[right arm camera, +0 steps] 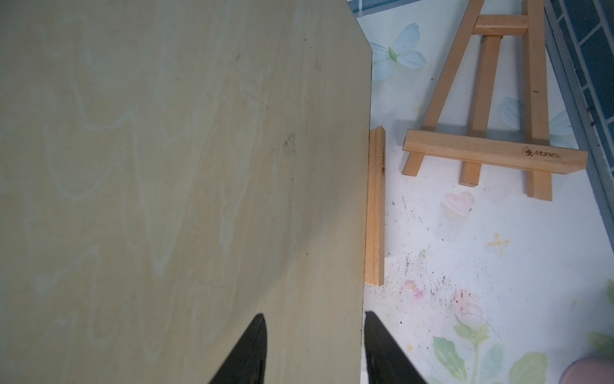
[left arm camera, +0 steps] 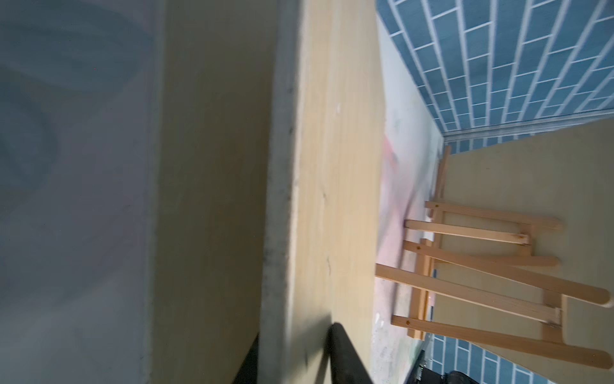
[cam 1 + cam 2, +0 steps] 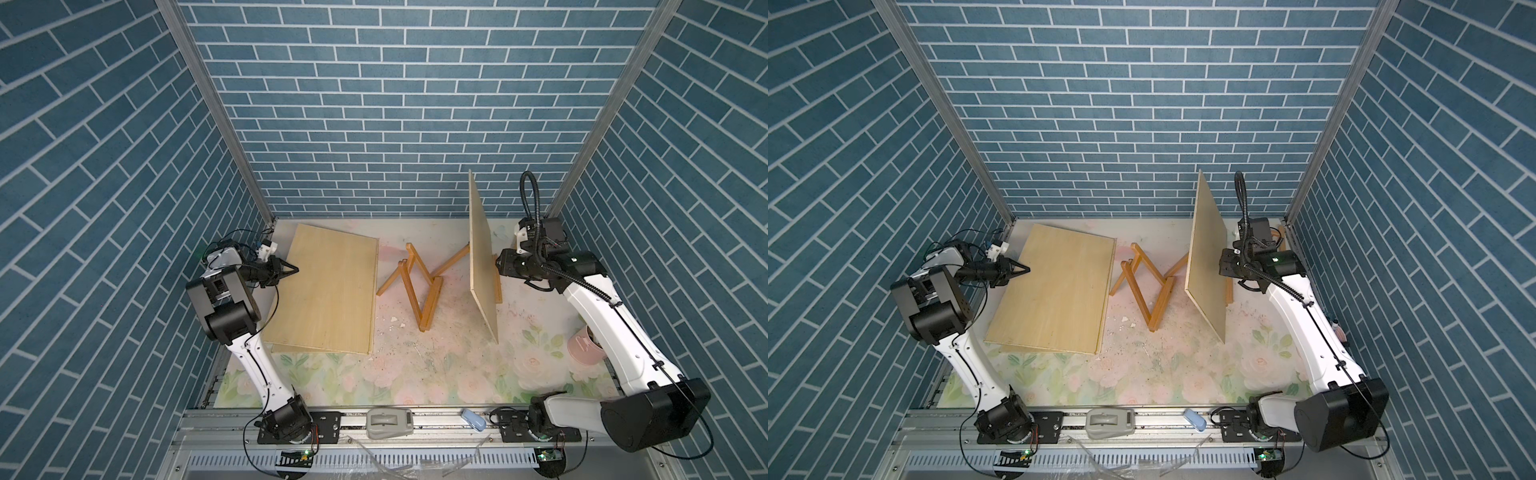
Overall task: Disassemble the easel
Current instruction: Place the drawing board on the drawing board.
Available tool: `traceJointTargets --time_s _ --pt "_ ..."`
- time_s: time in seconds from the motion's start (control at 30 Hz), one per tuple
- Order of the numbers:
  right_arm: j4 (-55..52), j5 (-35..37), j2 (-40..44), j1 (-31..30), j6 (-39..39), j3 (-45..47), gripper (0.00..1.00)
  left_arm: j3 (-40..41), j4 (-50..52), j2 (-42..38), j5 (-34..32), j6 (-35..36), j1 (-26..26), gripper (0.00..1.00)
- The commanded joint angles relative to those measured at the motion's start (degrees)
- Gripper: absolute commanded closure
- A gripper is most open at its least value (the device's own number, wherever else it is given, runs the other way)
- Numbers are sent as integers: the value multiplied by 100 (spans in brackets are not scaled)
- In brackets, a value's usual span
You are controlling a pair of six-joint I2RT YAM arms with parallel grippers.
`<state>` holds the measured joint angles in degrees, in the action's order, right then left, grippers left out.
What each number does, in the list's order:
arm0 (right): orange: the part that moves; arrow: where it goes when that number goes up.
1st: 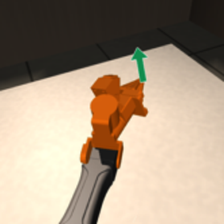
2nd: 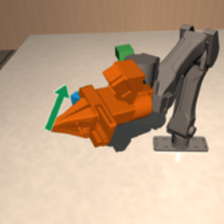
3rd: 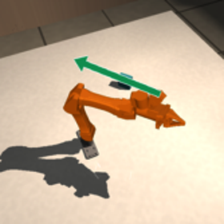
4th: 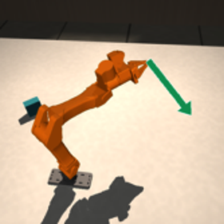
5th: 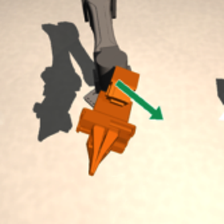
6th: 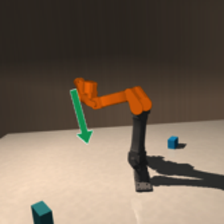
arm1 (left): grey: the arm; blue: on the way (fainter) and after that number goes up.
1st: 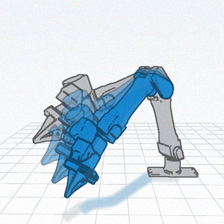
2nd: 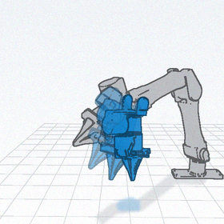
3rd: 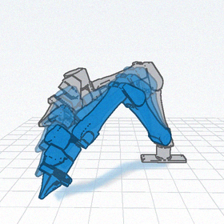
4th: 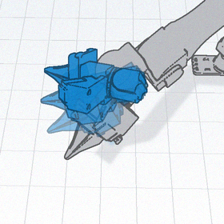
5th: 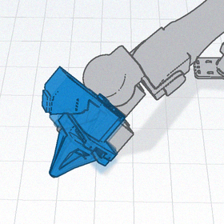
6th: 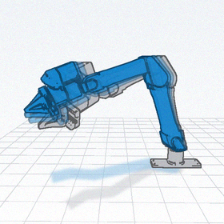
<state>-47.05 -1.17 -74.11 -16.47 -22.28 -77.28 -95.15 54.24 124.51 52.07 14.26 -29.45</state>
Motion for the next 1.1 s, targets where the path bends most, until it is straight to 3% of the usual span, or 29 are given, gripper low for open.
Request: traceJointTargets --time_s 0.0,0.07,0.43,1.07 --pt "-92 91 -4 -36 -206 -191 52 52 324 302 -2721 -353 -55 65" --pt "-89 104 8 -50 -219 -170 52 13 363 319 -2790 -380 -51 59" --pt "-92 116 50 -97 -277 -99 51 71 174 -29 -2908 -623 -13 58" --pt "-216 290 165 -111 -70 -80 51 829 -173 -2189 -2876 -1035 317 62"
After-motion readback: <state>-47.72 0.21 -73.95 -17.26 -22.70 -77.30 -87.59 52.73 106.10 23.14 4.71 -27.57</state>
